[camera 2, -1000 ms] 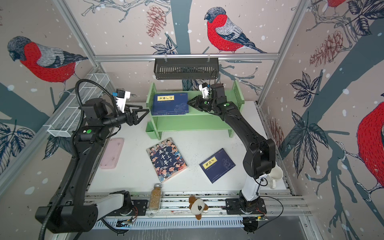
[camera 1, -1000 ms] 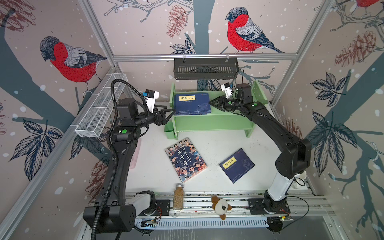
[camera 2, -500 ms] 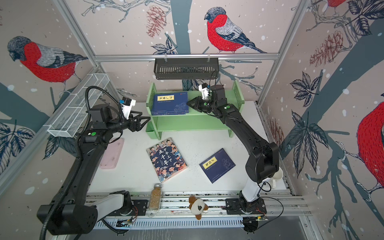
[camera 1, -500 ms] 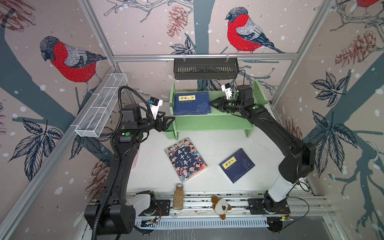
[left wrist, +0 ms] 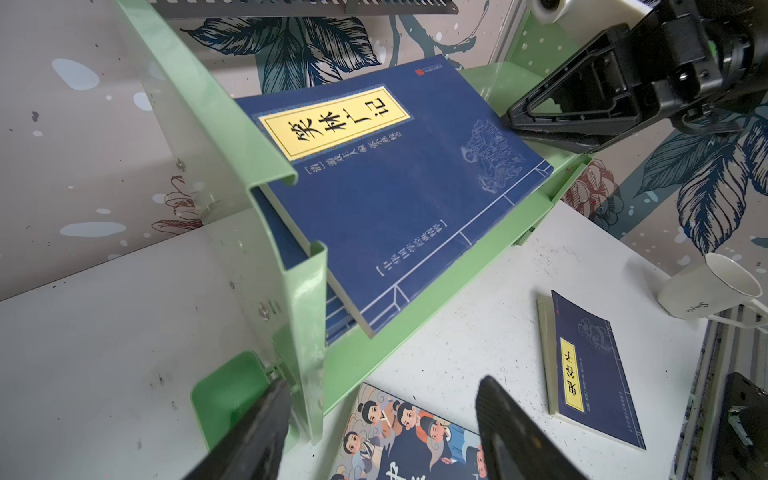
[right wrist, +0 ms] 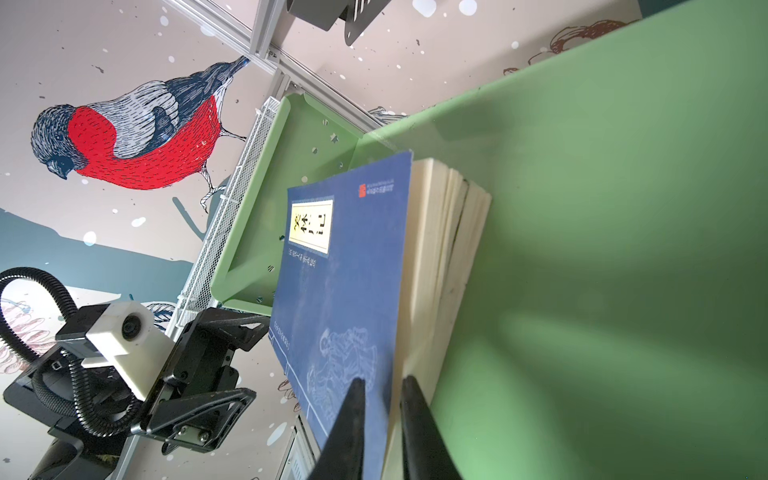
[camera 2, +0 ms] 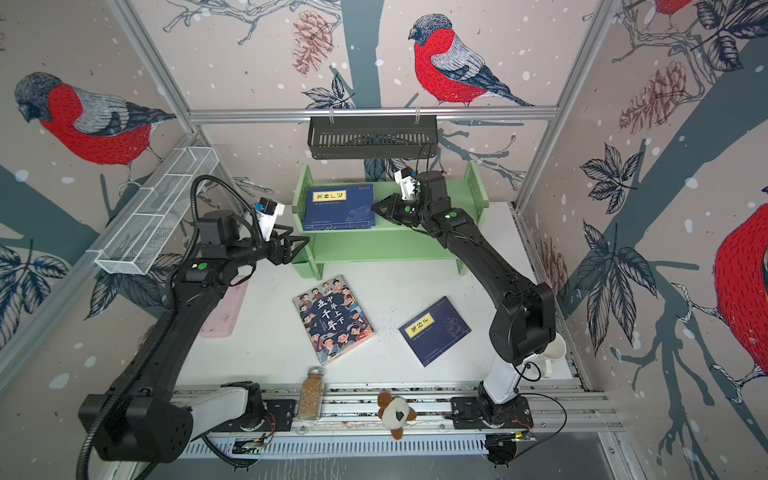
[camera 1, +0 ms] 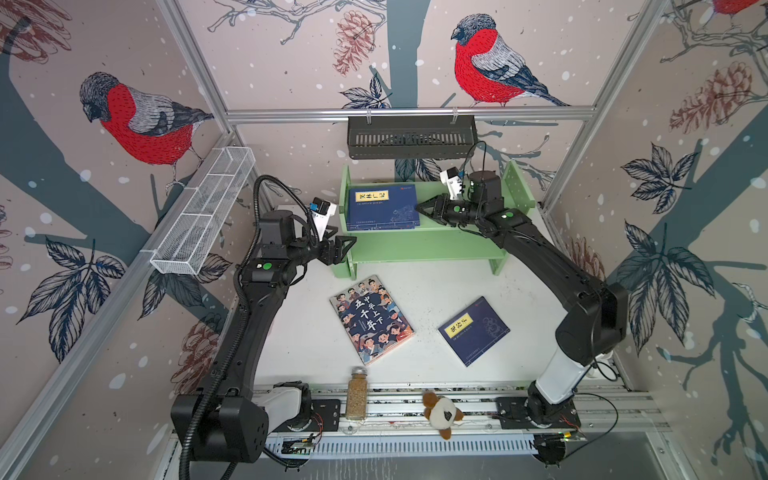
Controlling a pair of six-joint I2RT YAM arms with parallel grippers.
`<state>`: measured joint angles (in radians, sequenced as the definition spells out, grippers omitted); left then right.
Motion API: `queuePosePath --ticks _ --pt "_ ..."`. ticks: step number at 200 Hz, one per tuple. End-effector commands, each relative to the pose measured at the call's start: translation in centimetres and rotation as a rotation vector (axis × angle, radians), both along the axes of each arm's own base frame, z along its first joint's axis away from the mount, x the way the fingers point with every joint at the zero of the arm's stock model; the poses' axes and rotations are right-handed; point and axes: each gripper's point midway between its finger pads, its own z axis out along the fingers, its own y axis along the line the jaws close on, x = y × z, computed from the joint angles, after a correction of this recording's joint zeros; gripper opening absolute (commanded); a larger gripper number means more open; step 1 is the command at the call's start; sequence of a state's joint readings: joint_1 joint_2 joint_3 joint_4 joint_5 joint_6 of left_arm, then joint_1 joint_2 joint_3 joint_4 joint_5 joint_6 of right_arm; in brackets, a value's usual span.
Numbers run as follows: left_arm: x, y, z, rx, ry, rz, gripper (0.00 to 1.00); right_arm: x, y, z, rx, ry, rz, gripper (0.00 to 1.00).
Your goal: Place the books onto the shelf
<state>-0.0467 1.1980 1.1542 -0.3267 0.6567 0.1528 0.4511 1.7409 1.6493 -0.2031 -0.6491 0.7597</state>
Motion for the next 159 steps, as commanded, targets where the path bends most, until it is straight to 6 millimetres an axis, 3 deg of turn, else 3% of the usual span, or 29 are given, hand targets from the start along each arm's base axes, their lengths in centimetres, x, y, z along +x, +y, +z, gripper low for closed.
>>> queuePosePath --ticks 1,36,159 --pt "1.3 0.5 0.8 0.018 -0.060 0.050 0.69 0.1 0.4 1.0 0.020 -0.030 -0.001 0.18" --pt "2.4 1.5 0.7 0.050 -0.080 0.126 0.66 0.0 0.6 1.2 0.026 -0.031 0.003 0.18" --pt "2.2 1.4 0.6 0.052 -0.088 0.116 0.63 0.0 1.4 1.2 0.028 -0.030 0.031 0.18"
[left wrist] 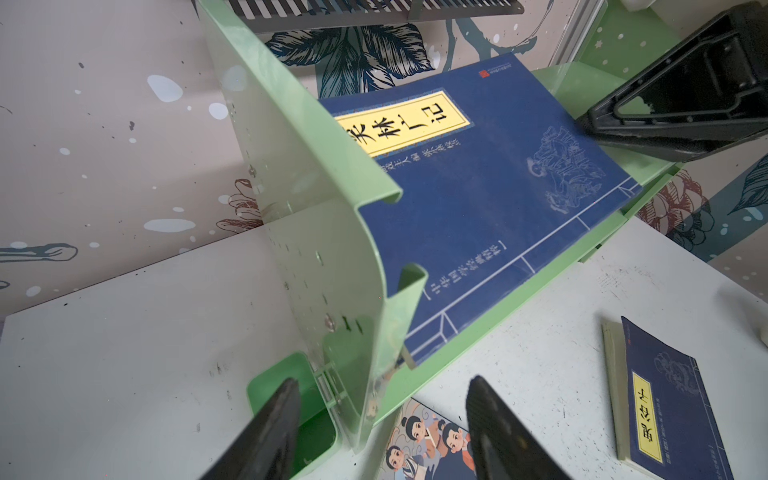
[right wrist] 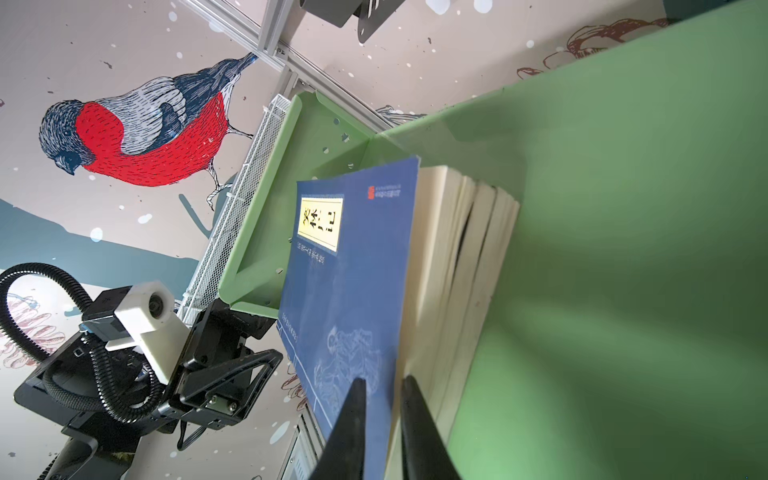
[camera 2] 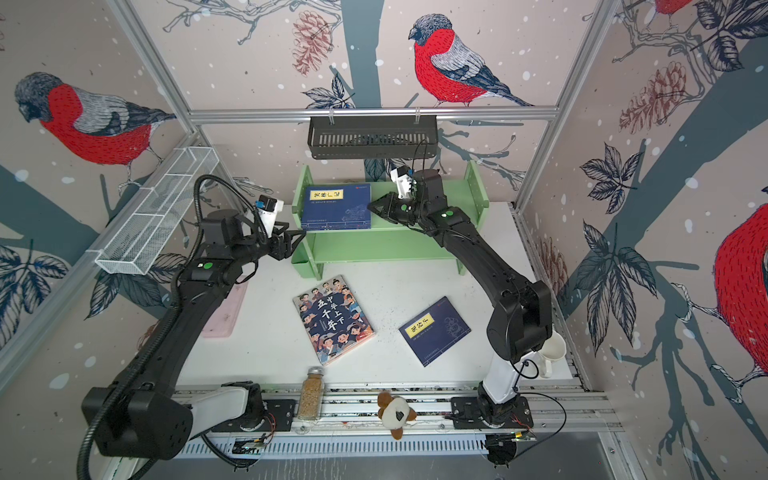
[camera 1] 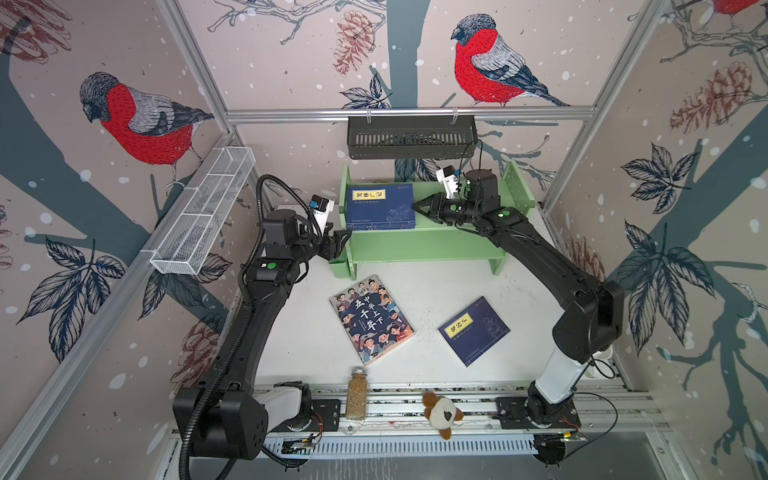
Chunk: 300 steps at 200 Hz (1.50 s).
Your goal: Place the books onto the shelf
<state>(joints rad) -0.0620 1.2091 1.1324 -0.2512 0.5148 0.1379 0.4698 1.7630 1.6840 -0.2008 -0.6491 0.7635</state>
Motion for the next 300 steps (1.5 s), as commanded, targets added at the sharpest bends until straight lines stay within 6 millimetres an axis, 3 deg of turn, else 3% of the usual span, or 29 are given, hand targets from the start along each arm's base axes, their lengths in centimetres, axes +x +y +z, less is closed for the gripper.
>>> queuePosePath --ticks 1,125,212,300 --pt "0.2 0.0 1.0 0.009 -0.051 -0.003 0.63 0.0 0.4 0.7 0.020 -0.020 0.013 0.18" --pt "0.3 0.2 1.0 0.021 -0.059 0.006 0.55 0.1 0.6 0.8 0.015 -0.022 0.016 0.19" --pt "0.7 0.2 1.1 0.021 -0.072 0.011 0.59 0.3 0.4 1.0 0.014 -0.024 0.015 0.21" --pt "1.3 0.3 0.8 0.032 -0.083 0.021 0.54 0.3 0.6 1.1 0.015 -0.025 0.021 0.21"
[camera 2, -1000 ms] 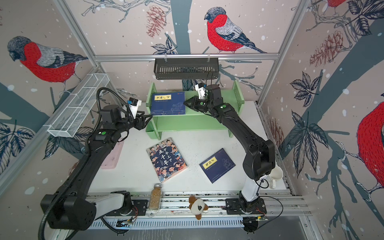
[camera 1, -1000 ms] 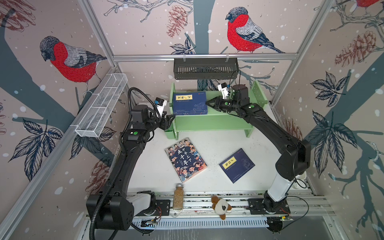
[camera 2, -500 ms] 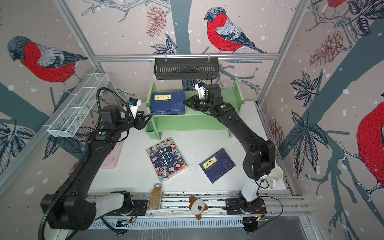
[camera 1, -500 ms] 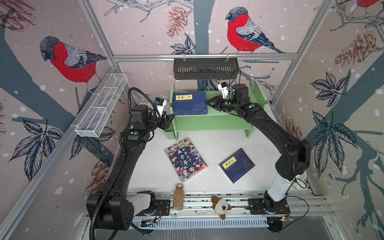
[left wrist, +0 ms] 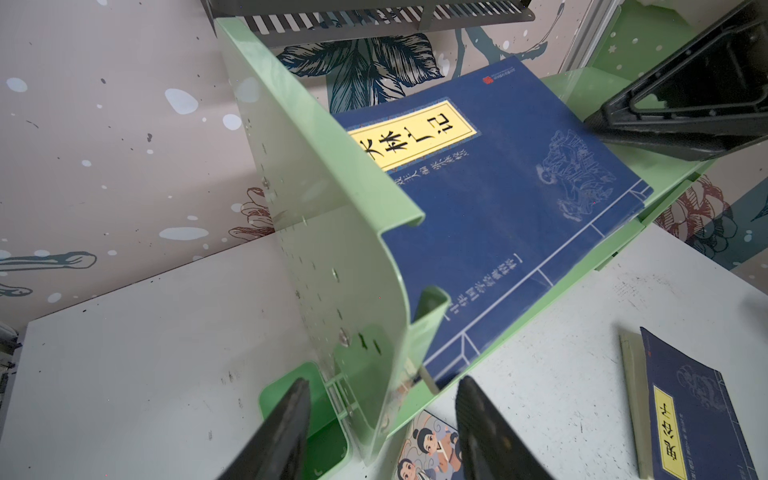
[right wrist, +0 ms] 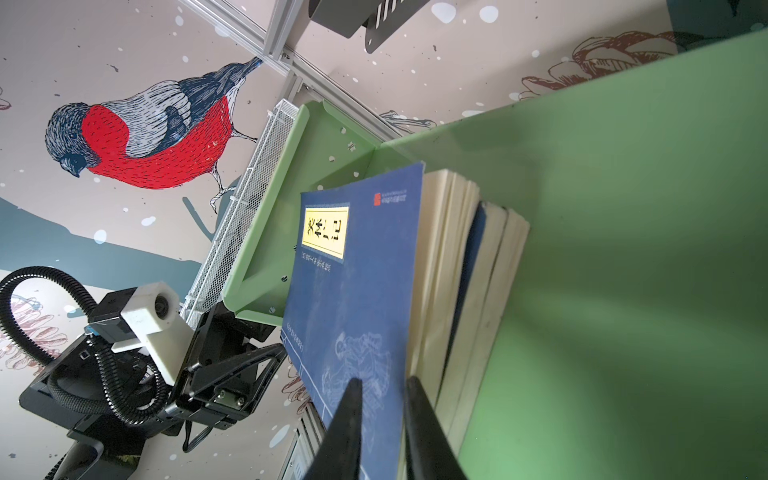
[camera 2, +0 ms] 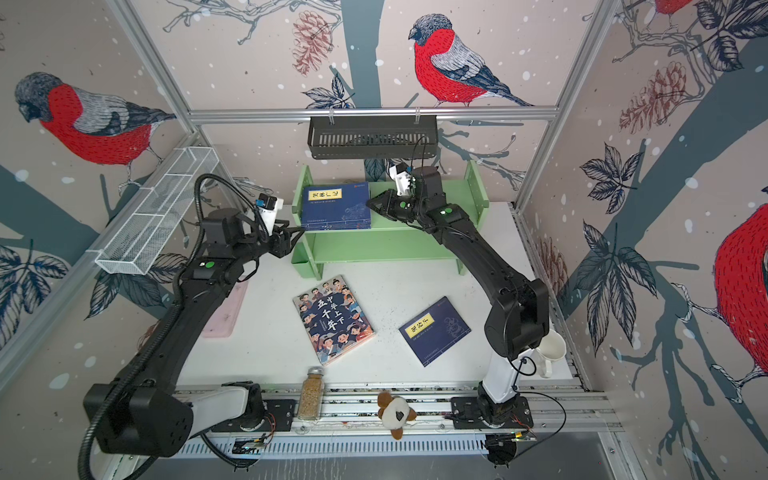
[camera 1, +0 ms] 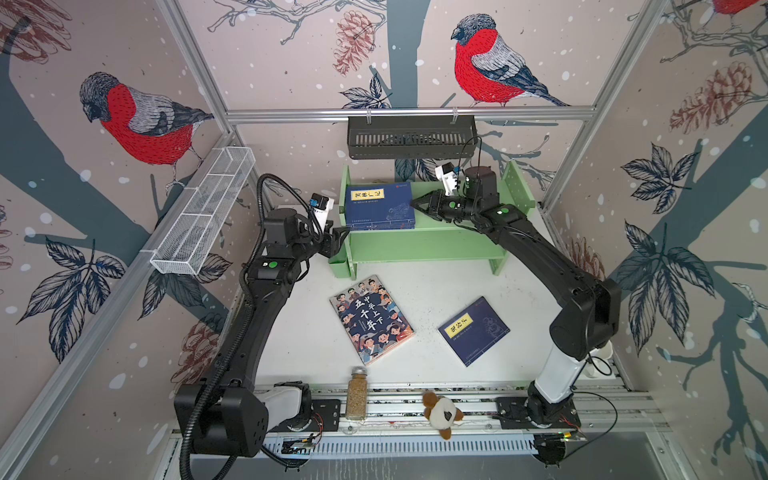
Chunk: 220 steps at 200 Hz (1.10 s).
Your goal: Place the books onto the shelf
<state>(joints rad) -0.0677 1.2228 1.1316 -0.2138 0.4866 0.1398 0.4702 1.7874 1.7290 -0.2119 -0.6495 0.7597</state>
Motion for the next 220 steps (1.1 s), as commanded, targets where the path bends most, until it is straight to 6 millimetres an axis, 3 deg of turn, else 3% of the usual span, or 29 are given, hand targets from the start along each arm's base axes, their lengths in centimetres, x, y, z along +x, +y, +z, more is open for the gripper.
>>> queuePosePath --ticks 1,101,169,206,220 --pt "0.53 0.11 0.71 0.022 -0.059 0.003 0.54 -0.24 0.29 0.55 0.012 -0.014 0.020 0.21" --pt "0.80 0.36 0.67 0.029 -0.068 0.024 0.50 -0.28 0.18 0.52 0.009 -0.013 0.015 0.21" --pt "0.74 0.58 0.66 0.040 -0.074 0.034 0.41 -0.29 0.12 0.45 0.007 -0.013 0.014 0.22" --pt "0.50 0.60 0.41 0.045 -0.069 0.032 0.42 -0.27 0.11 0.45 0.007 -0.013 0.013 0.23" --pt "0.34 0.60 0.18 0.047 -0.060 0.031 0.47 -0.21 0.10 0.37 0.006 -0.012 0.012 0.24"
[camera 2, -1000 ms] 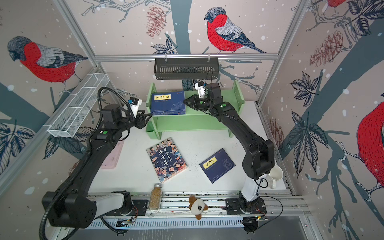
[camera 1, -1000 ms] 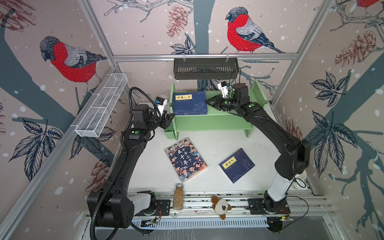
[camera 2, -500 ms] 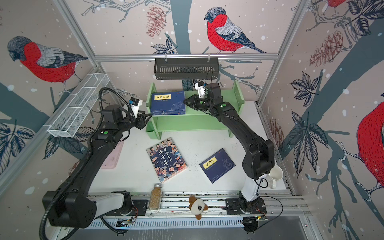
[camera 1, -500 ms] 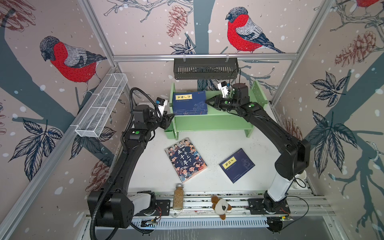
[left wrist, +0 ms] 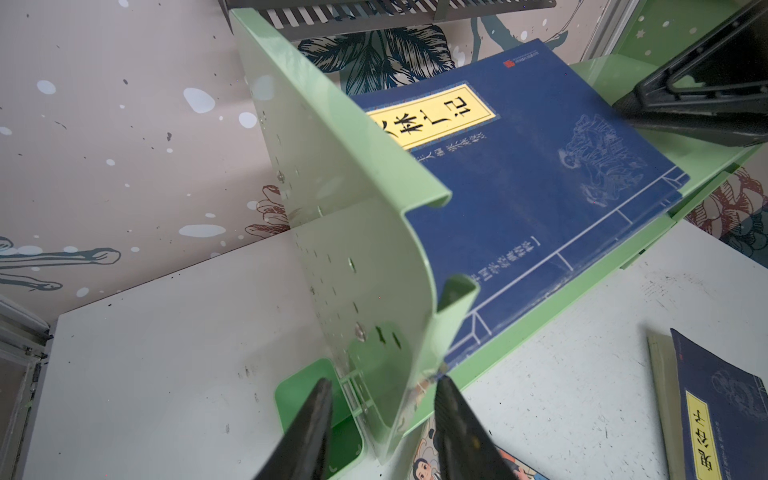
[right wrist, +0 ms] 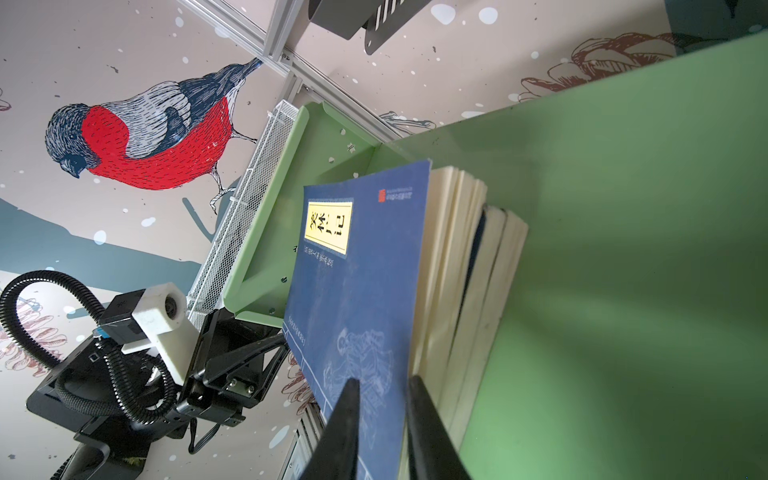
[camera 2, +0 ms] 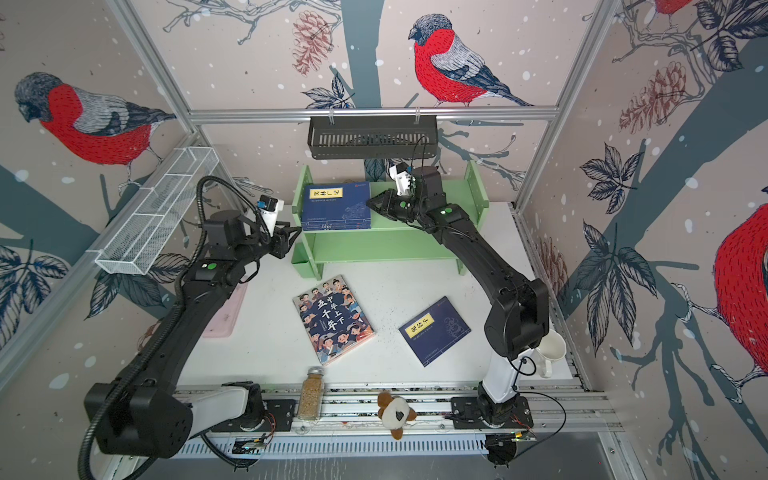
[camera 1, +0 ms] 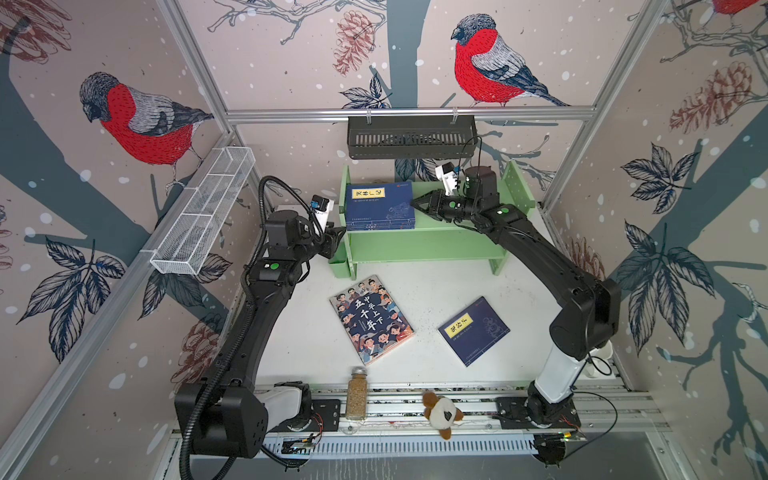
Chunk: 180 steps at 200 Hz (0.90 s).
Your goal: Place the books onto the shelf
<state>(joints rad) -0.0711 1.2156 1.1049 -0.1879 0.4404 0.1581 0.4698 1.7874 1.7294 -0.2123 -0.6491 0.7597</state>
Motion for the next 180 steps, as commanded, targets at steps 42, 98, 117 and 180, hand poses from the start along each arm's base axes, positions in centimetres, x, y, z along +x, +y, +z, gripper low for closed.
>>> queuePosePath --ticks 42,98,117,180 --pt "-2.2 -0.5 0.2 0.030 0.006 -0.058 0.65 0.3 -1.6 1.1 -0.013 -0.041 -0.033 0.28" --pt "-6.3 -1.9 -0.5 -0.036 0.112 -0.152 0.79 -3.0 -6.9 1.9 -0.098 -0.073 -0.157 0.35" --pt "-7.4 -2.8 -0.4 -0.091 0.137 -0.206 0.80 -5.5 -8.4 -0.5 -0.187 -0.019 -0.209 0.37" --pt "-9.9 -5.1 0.3 -0.256 0.179 -0.338 0.81 -15.1 -13.4 -6.3 -0.239 0.133 -0.380 0.46"
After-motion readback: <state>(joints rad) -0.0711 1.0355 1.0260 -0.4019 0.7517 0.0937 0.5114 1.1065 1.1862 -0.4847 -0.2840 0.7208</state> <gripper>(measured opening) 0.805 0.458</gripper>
